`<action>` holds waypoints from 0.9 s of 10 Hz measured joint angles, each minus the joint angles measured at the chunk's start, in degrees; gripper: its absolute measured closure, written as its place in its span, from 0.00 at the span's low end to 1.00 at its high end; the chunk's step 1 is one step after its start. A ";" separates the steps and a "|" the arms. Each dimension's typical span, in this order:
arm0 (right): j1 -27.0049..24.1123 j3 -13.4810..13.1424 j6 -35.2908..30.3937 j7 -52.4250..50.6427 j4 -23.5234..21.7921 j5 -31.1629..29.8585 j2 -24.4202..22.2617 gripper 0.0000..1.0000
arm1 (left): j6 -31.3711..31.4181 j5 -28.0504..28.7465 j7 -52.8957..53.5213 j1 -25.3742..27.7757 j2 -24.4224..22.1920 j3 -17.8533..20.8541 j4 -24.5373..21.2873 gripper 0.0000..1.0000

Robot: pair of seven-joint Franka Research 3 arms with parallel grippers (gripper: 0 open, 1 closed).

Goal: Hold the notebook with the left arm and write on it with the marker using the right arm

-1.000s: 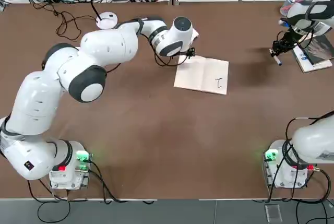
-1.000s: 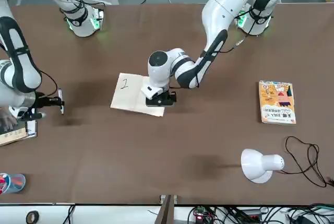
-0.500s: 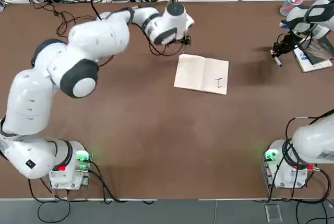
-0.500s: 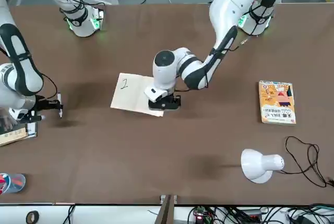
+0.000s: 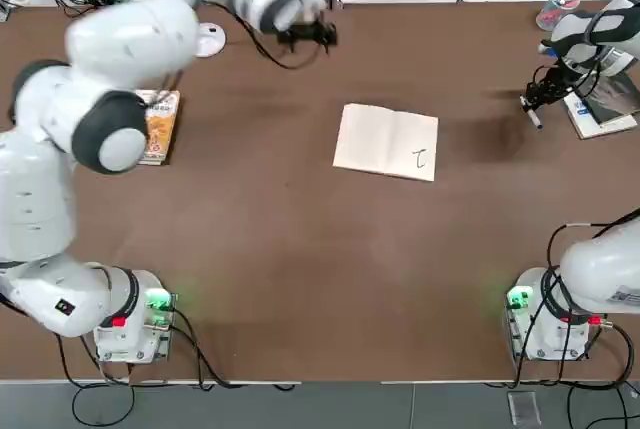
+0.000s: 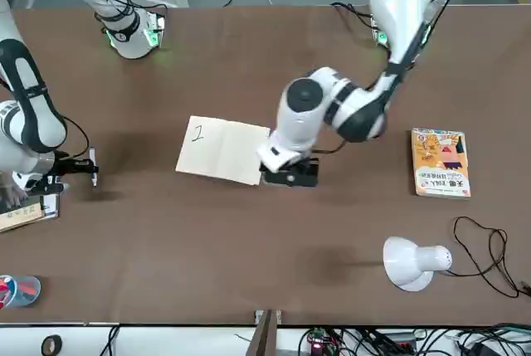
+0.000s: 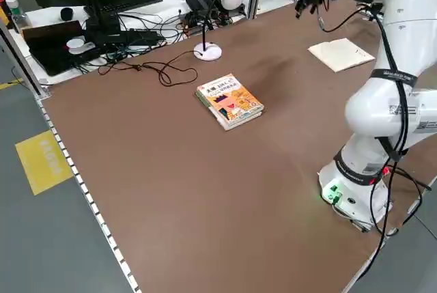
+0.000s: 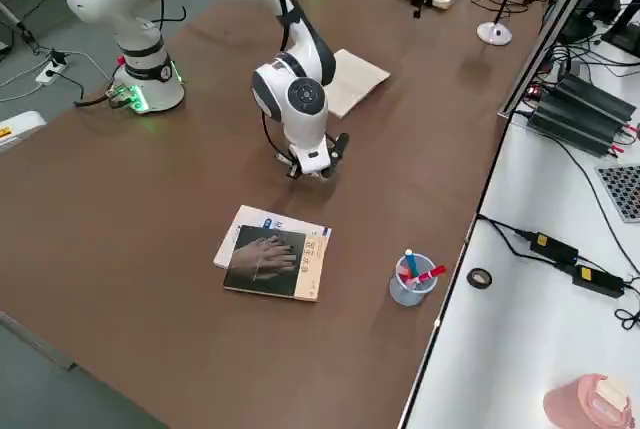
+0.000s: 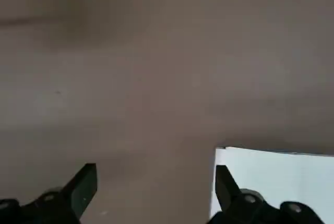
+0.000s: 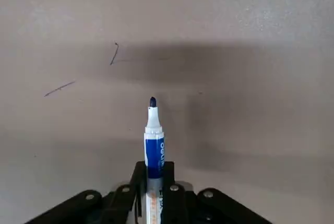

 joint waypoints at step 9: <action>0.13 0.10 1.31 -0.11 0.14 0.00 0.69 0.58 | -15.94 -3.09 9.32 13.40 -12.51 -0.23 -0.01 0.00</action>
